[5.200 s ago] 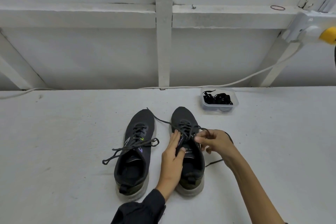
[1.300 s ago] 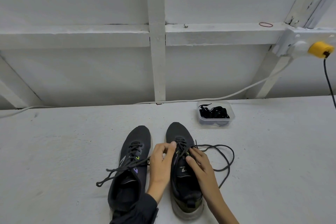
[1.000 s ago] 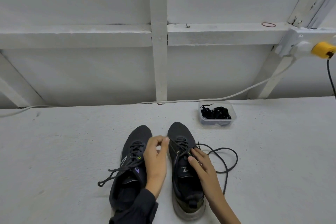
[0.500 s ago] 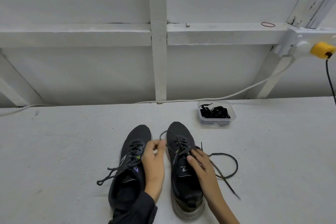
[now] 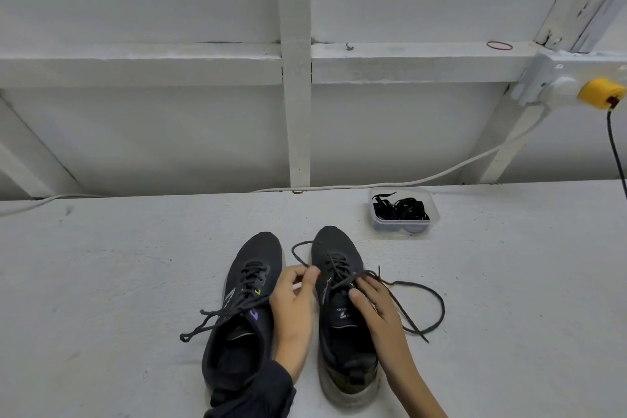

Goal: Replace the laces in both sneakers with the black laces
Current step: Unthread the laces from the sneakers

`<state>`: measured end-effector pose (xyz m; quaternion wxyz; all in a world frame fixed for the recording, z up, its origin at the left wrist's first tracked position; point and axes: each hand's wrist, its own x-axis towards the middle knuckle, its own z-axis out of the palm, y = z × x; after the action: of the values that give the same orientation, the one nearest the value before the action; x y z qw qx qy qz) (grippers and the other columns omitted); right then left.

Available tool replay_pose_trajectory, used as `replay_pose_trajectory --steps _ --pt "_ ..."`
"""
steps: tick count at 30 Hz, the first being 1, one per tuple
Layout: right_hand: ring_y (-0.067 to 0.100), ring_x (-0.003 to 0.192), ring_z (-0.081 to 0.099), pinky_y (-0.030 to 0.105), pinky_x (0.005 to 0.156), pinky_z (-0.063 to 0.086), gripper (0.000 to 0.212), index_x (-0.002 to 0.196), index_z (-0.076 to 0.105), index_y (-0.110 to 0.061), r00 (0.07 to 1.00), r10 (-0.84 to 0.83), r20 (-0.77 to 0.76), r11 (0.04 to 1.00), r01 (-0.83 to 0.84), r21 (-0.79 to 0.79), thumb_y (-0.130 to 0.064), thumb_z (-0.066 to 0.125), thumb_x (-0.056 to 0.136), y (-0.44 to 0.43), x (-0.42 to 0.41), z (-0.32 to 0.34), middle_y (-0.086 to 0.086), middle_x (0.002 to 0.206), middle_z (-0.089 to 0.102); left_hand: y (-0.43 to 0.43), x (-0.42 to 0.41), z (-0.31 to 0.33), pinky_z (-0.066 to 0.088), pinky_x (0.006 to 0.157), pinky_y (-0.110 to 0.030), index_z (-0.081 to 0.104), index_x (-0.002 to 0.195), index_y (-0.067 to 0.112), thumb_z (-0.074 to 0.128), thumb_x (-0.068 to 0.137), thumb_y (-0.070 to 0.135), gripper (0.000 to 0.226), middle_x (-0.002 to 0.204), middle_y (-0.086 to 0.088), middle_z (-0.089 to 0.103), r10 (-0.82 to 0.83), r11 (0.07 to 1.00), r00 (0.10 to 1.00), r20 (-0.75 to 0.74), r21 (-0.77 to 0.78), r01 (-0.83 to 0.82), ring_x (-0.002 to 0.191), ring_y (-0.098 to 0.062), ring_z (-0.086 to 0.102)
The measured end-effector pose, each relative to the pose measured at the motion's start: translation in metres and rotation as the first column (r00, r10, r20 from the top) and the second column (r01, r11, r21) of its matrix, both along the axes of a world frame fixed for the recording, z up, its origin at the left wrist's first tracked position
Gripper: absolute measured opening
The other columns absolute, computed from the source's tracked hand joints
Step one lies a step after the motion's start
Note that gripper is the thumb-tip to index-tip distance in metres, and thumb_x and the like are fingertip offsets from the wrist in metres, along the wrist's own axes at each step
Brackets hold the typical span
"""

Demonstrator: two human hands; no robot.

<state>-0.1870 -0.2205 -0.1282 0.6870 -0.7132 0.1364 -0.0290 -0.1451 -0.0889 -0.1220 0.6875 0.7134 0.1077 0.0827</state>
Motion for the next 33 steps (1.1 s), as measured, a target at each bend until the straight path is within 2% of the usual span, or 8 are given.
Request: replay_pose_trajectory --steps 4,11,14,17,21,24,28,33 --pt "-0.006 0.124 0.047 0.014 0.100 0.034 0.038 0.130 0.060 -0.024 1.000 -0.002 -0.012 1.000 0.002 -0.003 -0.027 0.064 0.092 0.000 -0.001 -0.003 -0.020 0.132 0.053 -0.001 0.007 0.007 0.043 0.069 -0.013 0.062 0.084 0.009 0.061 0.094 0.016 0.012 0.081 -0.001 0.060 0.124 0.991 0.992 0.040 -0.063 -0.121 0.070 -0.005 0.050" --pt "-0.004 0.125 0.047 0.022 0.107 0.035 0.035 0.126 0.061 -0.028 1.000 -0.015 -0.018 1.000 0.015 0.005 -0.027 0.065 0.091 0.001 0.001 -0.003 -0.019 0.132 0.053 -0.006 -0.010 -0.013 0.051 0.073 -0.027 0.065 0.080 0.011 0.068 0.089 0.026 0.017 0.082 -0.007 0.068 -0.138 0.989 0.987 -0.084 -0.067 0.133 0.075 -0.014 0.063" --pt "-0.003 0.125 0.047 0.018 0.103 0.034 0.033 0.124 0.061 -0.030 1.000 -0.011 -0.024 1.000 0.012 0.013 -0.026 0.065 0.092 0.001 0.001 -0.003 -0.020 0.131 0.053 -0.003 -0.007 -0.015 0.048 0.070 -0.023 0.063 0.076 0.011 0.065 0.091 0.018 0.016 0.078 -0.008 0.065 -0.134 0.991 0.990 -0.055 0.025 0.135 0.071 -0.014 0.059" --pt "-0.008 0.122 0.047 0.008 0.094 0.036 0.035 0.126 0.061 -0.026 1.000 -0.008 -0.014 1.000 0.008 0.003 -0.026 0.065 0.092 0.000 0.000 -0.002 -0.020 0.131 0.053 -0.001 0.003 0.000 0.042 0.065 -0.013 0.061 0.079 0.009 0.062 0.093 0.014 0.015 0.074 0.001 0.058 -0.019 1.000 1.000 0.007 -0.008 0.019 0.063 -0.002 0.050" --pt "-0.011 0.121 0.047 0.005 0.090 0.036 0.037 0.129 0.060 -0.024 1.000 -0.006 -0.016 1.000 0.006 0.008 -0.026 0.064 0.092 0.000 -0.001 -0.003 -0.020 0.132 0.053 0.002 0.011 0.006 0.042 0.070 -0.017 0.060 0.085 0.009 0.059 0.095 0.020 0.015 0.078 0.003 0.057 0.112 0.990 0.993 0.031 -0.085 -0.109 0.070 -0.008 0.047" --pt "-0.012 0.120 0.047 0.005 0.090 0.037 0.034 0.126 0.061 -0.028 1.000 -0.008 -0.013 1.000 0.009 0.021 -0.027 0.064 0.092 0.001 0.000 -0.002 -0.022 0.130 0.052 -0.001 0.003 0.003 0.045 0.073 -0.015 0.062 0.087 0.012 0.060 0.093 0.025 0.015 0.080 0.004 0.062 0.034 0.993 0.999 -0.012 -0.110 -0.035 0.072 -0.004 0.054" --pt "-0.009 0.121 0.048 0.006 0.091 0.038 0.031 0.122 0.061 -0.030 1.000 -0.017 -0.006 0.999 0.018 0.029 -0.025 0.065 0.092 0.001 0.001 -0.003 -0.019 0.130 0.053 -0.005 -0.012 -0.013 0.051 0.080 -0.034 0.066 0.083 0.012 0.068 0.088 0.027 0.015 0.082 -0.007 0.070 -0.163 0.984 0.982 -0.096 -0.088 0.155 0.080 -0.017 0.065" --pt "-0.011 0.120 0.048 0.004 0.087 0.039 0.034 0.126 0.061 -0.027 1.000 -0.015 -0.013 0.999 0.015 0.042 -0.025 0.065 0.092 0.000 0.001 -0.003 -0.021 0.130 0.053 -0.001 0.003 0.007 0.042 0.065 -0.025 0.060 0.074 0.011 0.062 0.093 0.016 0.020 0.062 0.012 0.058 -0.039 0.999 0.999 -0.004 -0.025 0.039 0.061 -0.007 0.049"
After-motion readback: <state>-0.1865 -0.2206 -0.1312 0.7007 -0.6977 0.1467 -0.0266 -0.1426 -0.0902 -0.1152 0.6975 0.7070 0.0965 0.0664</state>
